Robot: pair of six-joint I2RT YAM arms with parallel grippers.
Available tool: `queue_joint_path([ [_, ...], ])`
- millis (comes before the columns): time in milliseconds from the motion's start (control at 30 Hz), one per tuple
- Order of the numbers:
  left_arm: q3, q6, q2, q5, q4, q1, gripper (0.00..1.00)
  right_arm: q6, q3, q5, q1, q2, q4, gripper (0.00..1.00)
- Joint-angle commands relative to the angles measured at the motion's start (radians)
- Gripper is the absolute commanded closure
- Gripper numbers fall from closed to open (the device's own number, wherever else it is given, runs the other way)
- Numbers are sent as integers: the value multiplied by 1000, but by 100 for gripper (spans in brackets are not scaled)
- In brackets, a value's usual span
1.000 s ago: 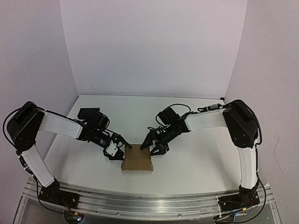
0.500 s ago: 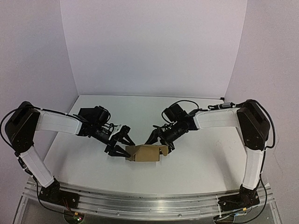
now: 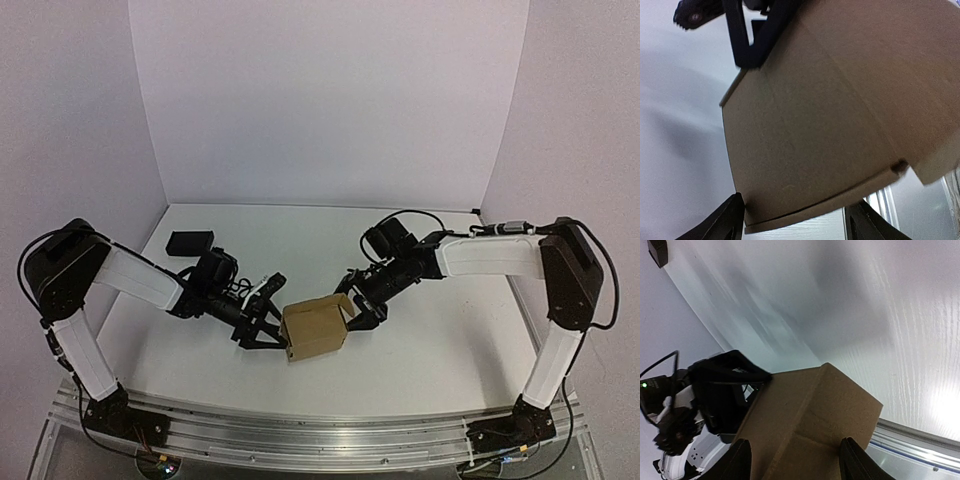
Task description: Fold the paper box
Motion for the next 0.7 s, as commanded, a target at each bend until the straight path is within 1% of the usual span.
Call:
queue_joint_path([
  [0,-33,-132,86,-97,333,-54,29,187,-15,-53,46,-91,73,40],
  [133,-31,-129,147,-169,405,-65,27,200,-59,-90,47,-52,74,40],
  [200,-36,-87,153,-195,416,-64,26,184,-54,-105,47,-23,74,40],
  [333,-30,20,140,-192,359,-62,25,125,-49,-130,46,24,72,40],
  [400,-26,32,123,-206,336,-58,25,108,-83,-122,41,27,73,39],
  [500,-12,58,89,-186,278,-54,24,77,-115,-102,21,27,74,39],
  [667,0,102,52,-126,205,-54,21,9,-91,-71,-2,44,66,39],
])
